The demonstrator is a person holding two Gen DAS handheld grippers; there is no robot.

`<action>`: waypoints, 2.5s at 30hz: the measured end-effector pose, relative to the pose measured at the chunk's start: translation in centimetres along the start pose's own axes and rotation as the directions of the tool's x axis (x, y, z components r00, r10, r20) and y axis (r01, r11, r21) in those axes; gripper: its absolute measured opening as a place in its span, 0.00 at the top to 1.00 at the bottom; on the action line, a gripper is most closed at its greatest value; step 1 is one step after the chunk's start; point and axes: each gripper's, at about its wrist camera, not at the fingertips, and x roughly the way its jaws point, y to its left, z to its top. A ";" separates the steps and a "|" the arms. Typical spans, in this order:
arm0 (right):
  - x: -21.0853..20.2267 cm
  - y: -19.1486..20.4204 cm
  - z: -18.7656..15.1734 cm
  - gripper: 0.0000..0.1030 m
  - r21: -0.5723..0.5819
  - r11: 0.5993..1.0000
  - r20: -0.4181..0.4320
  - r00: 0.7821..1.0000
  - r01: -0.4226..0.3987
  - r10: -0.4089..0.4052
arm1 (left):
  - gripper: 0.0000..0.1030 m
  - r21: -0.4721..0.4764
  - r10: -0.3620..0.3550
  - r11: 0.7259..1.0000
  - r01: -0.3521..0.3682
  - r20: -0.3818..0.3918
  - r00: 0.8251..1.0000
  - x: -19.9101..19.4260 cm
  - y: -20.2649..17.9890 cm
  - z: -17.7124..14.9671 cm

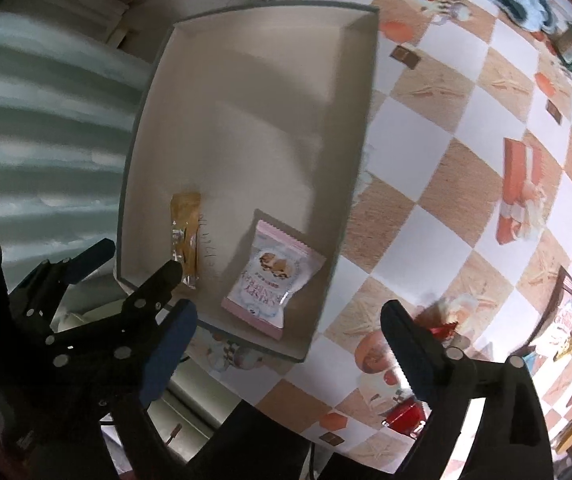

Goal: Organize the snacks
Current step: 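Open both grippers to drop the packets into the white tray, then grasp the red candy packet with left gripper while right grasps light-blue bar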

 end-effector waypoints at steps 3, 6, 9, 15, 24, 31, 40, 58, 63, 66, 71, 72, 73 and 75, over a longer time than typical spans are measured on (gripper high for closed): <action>-0.4 -1.5 -0.6 0.09 0.022 1.000 -0.005 1.000 0.007 -0.006 | 0.23 0.018 -0.007 1.000 0.007 0.012 1.000 -0.4 -0.7 -0.2; -1.2 -3.4 -1.7 0.00 0.056 0.998 -0.010 1.000 0.016 -0.015 | 0.23 0.046 -0.018 0.999 0.017 0.025 1.000 -1.1 -2.1 -0.4; -1.9 -5.7 -2.5 0.00 0.103 0.994 -0.012 0.999 0.033 -0.032 | 0.23 0.086 -0.037 0.996 0.035 0.024 0.999 -1.5 -3.7 -0.8; -2.3 -11.7 -6.1 0.00 0.232 0.970 -0.032 0.997 0.070 -0.064 | 0.23 0.187 -0.071 0.980 0.071 -0.003 0.997 -2.1 -7.7 -2.2; -2.0 -20.9 -12.3 0.00 0.422 0.896 -0.102 0.989 0.141 -0.108 | 0.23 0.337 -0.110 0.932 0.136 -0.095 0.989 -1.3 -14.4 -5.0; -2.2 -25.0 -14.5 0.00 0.473 0.860 -0.139 0.980 0.191 -0.141 | 0.23 0.348 -0.162 0.912 0.217 -0.180 0.970 -0.2 -19.4 -5.3; -2.3 -27.6 -16.7 0.00 0.440 0.863 -0.180 0.966 0.250 -0.188 | 0.23 0.232 -0.144 0.950 0.209 -0.266 0.953 3.3 -22.5 -4.4; 1.0 -26.6 -10.0 0.00 0.250 0.931 -0.180 0.958 0.266 -0.225 | 0.18 0.096 -0.087 0.988 0.118 -0.280 0.956 6.6 -23.2 0.0; 0.4 -28.6 -8.5 0.00 0.300 0.921 -0.163 0.965 0.248 -0.207 | 0.18 0.200 -0.043 0.976 0.090 -0.229 0.972 6.8 -25.6 1.8; -0.5 -30.5 -8.5 0.00 0.343 0.907 -0.152 0.967 0.244 -0.203 | 0.18 0.289 -0.038 0.952 0.096 -0.201 0.979 6.7 -27.7 2.9; -1.9 -34.4 -9.2 0.00 0.468 0.855 -0.145 0.974 0.222 -0.173 | 0.18 0.386 -0.040 0.920 0.070 -0.086 0.996 4.1 -28.2 4.5; -1.8 -35.2 -9.6 0.00 0.484 0.849 -0.145 0.976 0.212 -0.162 | 0.18 0.402 -0.033 0.914 0.057 -0.067 0.997 3.5 -27.7 4.5; -2.0 -35.6 -9.7 0.00 0.494 0.844 -0.145 0.977 0.209 -0.157 | 0.18 0.408 -0.023 0.912 0.043 -0.053 0.998 3.0 -27.0 4.3; -2.2 -36.1 -9.5 0.00 0.492 0.845 -0.143 0.977 0.209 -0.158 | 0.18 0.369 -0.017 0.928 0.039 -0.064 0.998 2.4 -24.8 3.8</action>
